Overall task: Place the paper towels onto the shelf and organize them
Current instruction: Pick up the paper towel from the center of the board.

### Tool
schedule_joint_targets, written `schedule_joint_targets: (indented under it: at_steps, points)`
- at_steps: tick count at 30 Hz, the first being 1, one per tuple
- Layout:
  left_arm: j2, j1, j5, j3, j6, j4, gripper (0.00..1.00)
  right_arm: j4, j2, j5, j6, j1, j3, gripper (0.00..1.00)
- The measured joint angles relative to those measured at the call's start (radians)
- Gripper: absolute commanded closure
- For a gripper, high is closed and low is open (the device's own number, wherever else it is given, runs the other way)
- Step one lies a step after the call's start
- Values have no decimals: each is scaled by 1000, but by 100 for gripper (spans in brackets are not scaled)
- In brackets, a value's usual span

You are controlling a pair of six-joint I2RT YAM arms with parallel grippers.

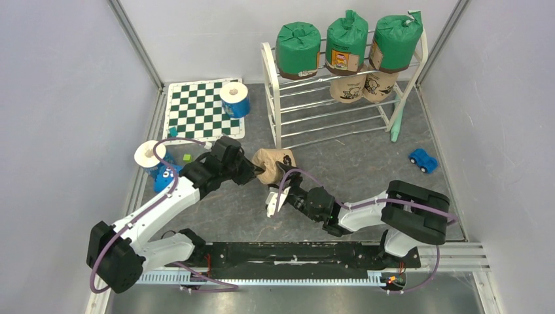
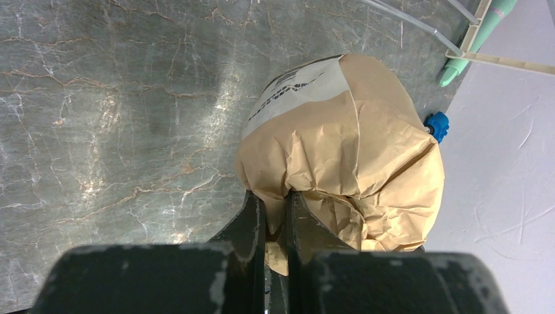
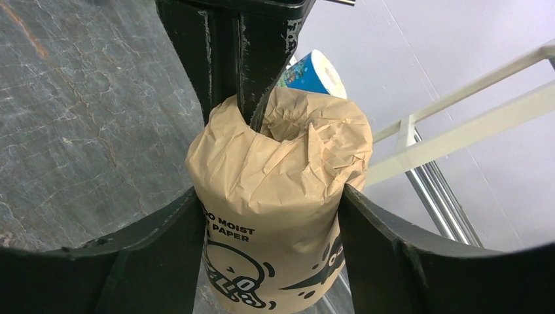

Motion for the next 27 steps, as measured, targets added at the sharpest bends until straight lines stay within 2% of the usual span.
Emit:
schedule_joint_targets:
  at_steps: [2, 5, 10, 15, 19, 27]
  points:
    - [0, 0, 0, 0, 0, -2, 84, -2, -1, 0, 6, 0, 0, 40]
    - [-2, -2, -3, 0, 2, -6, 59, -7, -7, -1, 14, 0, -1, 44]
    - [-51, -22, -13, 1, 31, -5, 26, -27, -30, -9, 50, -4, -14, 48]
    - [-142, -26, -77, 27, 106, -16, 15, -72, -85, -21, 90, -8, -57, 52]
    - [-235, -26, -202, 63, 223, -13, 4, -122, -163, -51, 127, -13, -92, 57]
    - [-488, -26, -520, 60, 558, 20, 0, -182, -396, -111, 235, -82, -154, 57]
